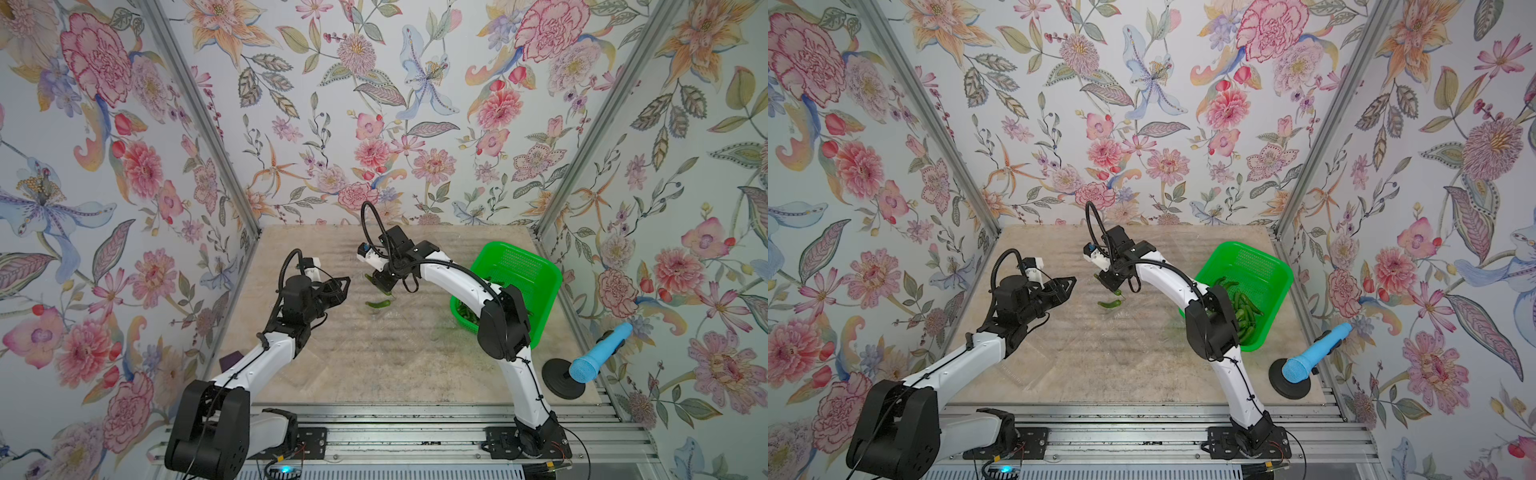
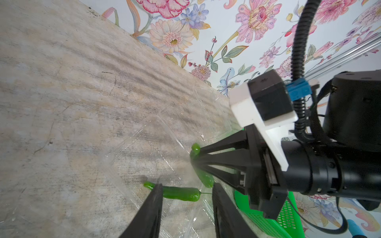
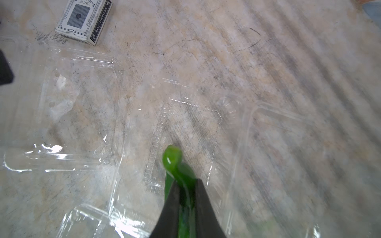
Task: Take small green peppers out of containers
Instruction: Pick up the green pepper from the packing box, then place the green pepper in the basket.
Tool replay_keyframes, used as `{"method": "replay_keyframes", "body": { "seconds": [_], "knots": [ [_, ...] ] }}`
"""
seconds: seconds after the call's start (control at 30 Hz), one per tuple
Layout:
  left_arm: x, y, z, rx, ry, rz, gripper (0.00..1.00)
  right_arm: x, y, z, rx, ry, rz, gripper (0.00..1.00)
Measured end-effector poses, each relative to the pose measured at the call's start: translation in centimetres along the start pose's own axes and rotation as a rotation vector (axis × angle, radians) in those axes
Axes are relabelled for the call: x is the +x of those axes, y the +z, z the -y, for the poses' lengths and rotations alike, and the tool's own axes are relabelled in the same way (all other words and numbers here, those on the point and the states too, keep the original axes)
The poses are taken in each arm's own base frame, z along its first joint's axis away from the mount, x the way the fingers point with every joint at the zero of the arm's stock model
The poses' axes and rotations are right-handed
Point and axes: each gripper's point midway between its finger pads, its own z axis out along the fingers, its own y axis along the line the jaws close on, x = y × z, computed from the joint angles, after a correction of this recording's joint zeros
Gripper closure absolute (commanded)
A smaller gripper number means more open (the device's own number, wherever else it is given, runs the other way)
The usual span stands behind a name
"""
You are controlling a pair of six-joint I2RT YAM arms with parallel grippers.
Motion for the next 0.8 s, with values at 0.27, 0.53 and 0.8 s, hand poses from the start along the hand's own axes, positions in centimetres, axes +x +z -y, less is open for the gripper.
{"method": "replay_keyframes", "body": {
  "seconds": [0.27, 0.53, 0.8],
  "knots": [
    [0.2, 2.5, 4.6, 0.085, 0.055, -0.036, 0.57, 1.4, -10.9, 6.8, 0.136, 0.141, 0.161, 0.94],
    [3.0, 8.3, 12.0, 0.207, 0.137, -0.135, 0.57, 9.8, -20.1, 14.9, 0.359, 0.378, 0.234, 0.94],
    [9.8, 15.8, 22.2, 0.380, 0.245, -0.261, 0.57, 23.9, -21.6, 18.9, 0.498, 0.769, 0.194, 0.92]
  ]
}}
